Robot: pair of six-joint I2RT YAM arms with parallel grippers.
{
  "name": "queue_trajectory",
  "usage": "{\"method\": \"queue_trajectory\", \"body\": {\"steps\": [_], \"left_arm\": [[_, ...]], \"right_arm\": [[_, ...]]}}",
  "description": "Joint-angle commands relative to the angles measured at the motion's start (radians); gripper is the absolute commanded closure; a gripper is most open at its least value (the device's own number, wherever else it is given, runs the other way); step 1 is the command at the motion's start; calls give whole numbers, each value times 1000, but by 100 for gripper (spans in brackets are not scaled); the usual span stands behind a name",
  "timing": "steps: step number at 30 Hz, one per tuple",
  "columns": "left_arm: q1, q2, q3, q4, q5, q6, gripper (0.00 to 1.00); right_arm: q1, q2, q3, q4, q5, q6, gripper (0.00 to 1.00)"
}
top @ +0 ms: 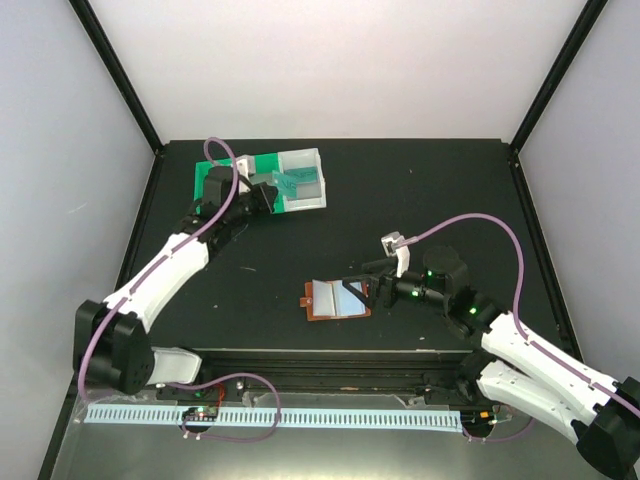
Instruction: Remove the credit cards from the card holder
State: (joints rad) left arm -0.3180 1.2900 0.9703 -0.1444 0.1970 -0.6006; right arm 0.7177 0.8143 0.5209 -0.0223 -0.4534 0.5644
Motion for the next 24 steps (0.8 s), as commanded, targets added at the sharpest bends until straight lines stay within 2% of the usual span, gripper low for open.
{"method": "queue_trajectory", "body": {"steps": [1,10,24], "left_arm": [[18,118,113,57,-46,12,99],[22,361,270,79,-40,-30,98],[27,645,511,32,-132,-129,98]], "right_arm": [[0,-7,7,22,16,8,0],[0,-7,20,0,21,-14,0],[0,14,39,-28,23,-33,0]]}}
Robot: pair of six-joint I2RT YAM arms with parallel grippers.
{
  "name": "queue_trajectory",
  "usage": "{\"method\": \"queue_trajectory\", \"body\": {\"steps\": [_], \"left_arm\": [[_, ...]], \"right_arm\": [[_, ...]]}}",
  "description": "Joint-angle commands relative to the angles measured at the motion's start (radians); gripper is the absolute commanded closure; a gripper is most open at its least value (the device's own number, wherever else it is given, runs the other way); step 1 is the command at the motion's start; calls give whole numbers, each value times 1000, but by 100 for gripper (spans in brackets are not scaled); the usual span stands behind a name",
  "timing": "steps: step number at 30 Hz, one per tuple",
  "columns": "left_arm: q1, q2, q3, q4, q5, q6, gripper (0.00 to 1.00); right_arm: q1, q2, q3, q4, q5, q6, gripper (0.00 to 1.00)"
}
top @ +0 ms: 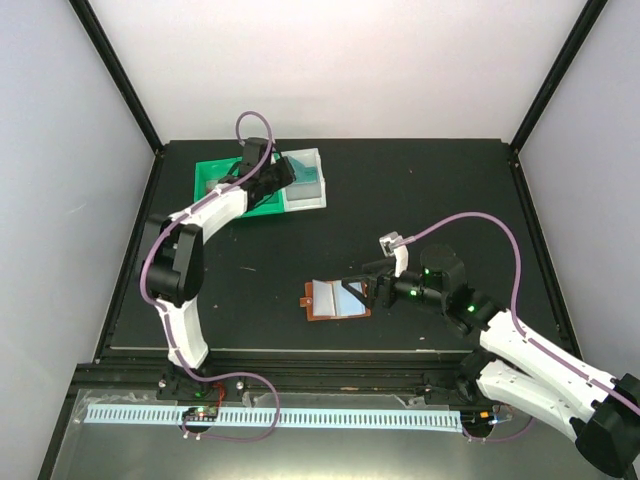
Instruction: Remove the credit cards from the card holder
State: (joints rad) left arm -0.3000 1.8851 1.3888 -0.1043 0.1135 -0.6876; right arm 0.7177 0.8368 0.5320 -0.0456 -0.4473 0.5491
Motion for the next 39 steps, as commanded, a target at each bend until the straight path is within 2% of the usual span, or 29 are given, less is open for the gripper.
{"method": "queue_trajectory", "body": {"steps": [1,16,39], "left_arm": [[9,66,116,-12,-51,-45,98],[10,217,230,-42,-62,-45,98],[12,328,333,-53,-61,-49,97]], "right_arm": [[0,-10,31,-14,18,-20,0],[0,-1,45,-28,45,-26,0],[0,28,61,-67,85,-47,0]]}}
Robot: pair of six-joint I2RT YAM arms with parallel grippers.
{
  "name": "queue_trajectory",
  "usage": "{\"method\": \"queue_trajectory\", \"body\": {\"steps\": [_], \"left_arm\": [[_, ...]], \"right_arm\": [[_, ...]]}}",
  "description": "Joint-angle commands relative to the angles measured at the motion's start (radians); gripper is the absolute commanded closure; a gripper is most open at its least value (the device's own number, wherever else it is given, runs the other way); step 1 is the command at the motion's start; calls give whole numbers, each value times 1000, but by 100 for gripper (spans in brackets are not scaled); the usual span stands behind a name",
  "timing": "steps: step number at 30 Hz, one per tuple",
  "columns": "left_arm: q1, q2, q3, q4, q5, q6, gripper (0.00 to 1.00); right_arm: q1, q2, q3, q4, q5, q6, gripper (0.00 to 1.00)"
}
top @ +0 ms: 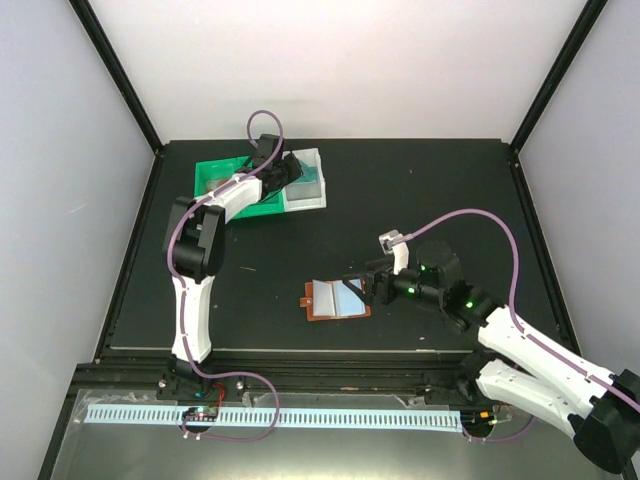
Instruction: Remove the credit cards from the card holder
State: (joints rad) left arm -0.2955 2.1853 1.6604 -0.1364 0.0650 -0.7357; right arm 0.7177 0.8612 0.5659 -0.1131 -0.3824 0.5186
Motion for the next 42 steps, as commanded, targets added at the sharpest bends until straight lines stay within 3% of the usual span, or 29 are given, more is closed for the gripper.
{"method": "queue_trajectory", "body": {"steps": [1,26,35,42], "left_arm": [[7,35,69,-27,-11,2,97],[7,96,150,-70,-39,32,93],[7,70,156,-84,-48,51,87],[7,26,157,-101,-44,64,74]], "right_arm": [[0,4,28,0,22,-17,0],[0,10,34,-7,49,-26,0],[0,12,34,-6,51,-24,0],[0,12,36,-27,68,-17,0]]}}
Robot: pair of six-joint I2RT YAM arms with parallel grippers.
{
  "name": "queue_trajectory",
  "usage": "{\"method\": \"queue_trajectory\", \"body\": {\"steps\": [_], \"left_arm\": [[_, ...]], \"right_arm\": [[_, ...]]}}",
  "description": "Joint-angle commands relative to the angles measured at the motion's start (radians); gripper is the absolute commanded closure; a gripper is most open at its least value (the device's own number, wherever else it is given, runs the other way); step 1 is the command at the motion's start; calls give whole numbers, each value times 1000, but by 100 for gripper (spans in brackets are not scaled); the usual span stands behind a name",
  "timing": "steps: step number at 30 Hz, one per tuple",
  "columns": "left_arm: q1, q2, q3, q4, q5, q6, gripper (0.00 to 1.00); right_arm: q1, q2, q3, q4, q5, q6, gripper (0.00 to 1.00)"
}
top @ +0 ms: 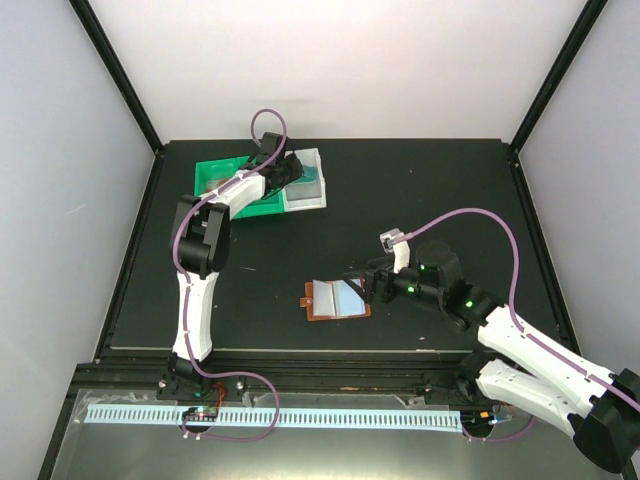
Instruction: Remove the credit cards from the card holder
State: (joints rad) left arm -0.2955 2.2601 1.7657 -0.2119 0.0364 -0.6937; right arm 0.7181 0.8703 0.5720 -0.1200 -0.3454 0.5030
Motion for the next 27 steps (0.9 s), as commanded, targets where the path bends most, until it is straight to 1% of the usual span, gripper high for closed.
{"method": "queue_trajectory", "body": {"steps": [1,4,10,13,15,16,17,20,24,27], "left_arm": [[7,-55,52,-30,-13,24,71],[7,-82,51,-43,-4,31,62],[7,-150,49,-78,37,47,55],[7,-193,48,-108,70,60,47],[7,-228,42,-134,88,73,38],[7,-249,35,-146,96,79,32],[7,-272,23,-153,105,88,23],[7,-369,-30,-162,134,117,2],[7,-487,-103,-207,192,169,1],[7,-577,-161,-258,250,216,1]], "right_arm": [[-1,4,33,-29,39,0,0],[0,4,42,-51,58,0,0],[0,0,45,-62,62,22,0],[0,-2,45,-69,61,28,0],[0,-4,51,-82,69,28,0],[0,-6,55,-88,75,29,0],[0,-8,59,-94,81,29,0],[0,-3,71,-116,102,32,0],[0,13,99,-168,154,65,0],[0,21,114,-218,247,121,0]]}}
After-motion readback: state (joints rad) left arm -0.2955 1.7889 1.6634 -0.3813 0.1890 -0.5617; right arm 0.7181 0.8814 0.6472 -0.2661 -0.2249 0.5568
